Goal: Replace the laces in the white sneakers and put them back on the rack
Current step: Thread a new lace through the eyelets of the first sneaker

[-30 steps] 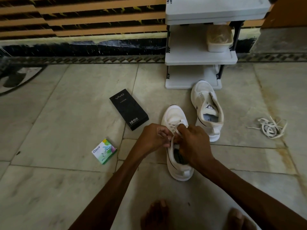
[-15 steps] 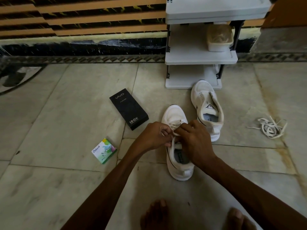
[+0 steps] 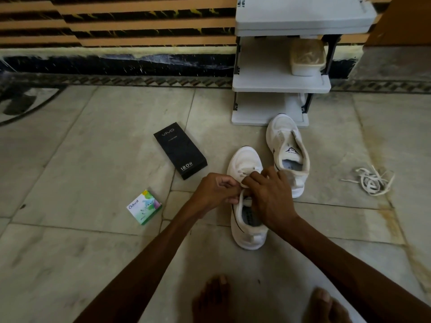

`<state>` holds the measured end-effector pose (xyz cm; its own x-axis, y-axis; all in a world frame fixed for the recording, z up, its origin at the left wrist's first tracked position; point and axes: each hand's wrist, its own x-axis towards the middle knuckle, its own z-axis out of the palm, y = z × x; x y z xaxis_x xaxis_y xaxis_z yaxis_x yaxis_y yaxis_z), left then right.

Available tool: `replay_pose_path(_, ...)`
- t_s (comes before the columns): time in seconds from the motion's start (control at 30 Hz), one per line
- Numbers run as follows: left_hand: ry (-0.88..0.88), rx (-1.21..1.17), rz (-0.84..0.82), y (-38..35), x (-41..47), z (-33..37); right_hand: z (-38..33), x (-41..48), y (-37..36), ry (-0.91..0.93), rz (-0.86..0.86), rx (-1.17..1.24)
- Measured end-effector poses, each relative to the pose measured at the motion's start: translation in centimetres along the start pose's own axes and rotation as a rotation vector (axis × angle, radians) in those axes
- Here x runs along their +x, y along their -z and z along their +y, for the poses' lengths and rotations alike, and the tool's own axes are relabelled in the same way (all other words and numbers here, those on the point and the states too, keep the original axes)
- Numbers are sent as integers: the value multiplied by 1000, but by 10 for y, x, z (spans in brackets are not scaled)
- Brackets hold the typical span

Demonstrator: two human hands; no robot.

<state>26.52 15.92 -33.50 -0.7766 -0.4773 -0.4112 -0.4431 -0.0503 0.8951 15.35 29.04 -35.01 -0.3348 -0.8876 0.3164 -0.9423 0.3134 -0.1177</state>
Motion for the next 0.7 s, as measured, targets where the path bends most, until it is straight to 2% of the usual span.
replay_pose_path(0.27,-54,100,49,-8,5,-4,5,-5,1,-13,54,124)
replay_pose_path(0.37,-112,253,94,-1,9,-6,5,-6,2,-17,51,155)
replay_pose_path(0.43,-156,442,201,13,19,-6,6,-8,2,-31,46,165)
replay_pose_path(0.53,-165,705,516,50,30,6,5,-10,4,-76,65,206)
replay_pose_path(0.6,-154,543,737,72,33,15,4,-10,4,-108,77,222)
replay_pose_path(0.63,-127,327,786,77,34,17,4,-10,4,-126,77,226)
replay_pose_path(0.67,-61,27,726,77,32,22,3,-9,4,-144,74,234)
replay_pose_path(0.7,6,-320,558,68,28,29,3,-10,5,-166,75,245)
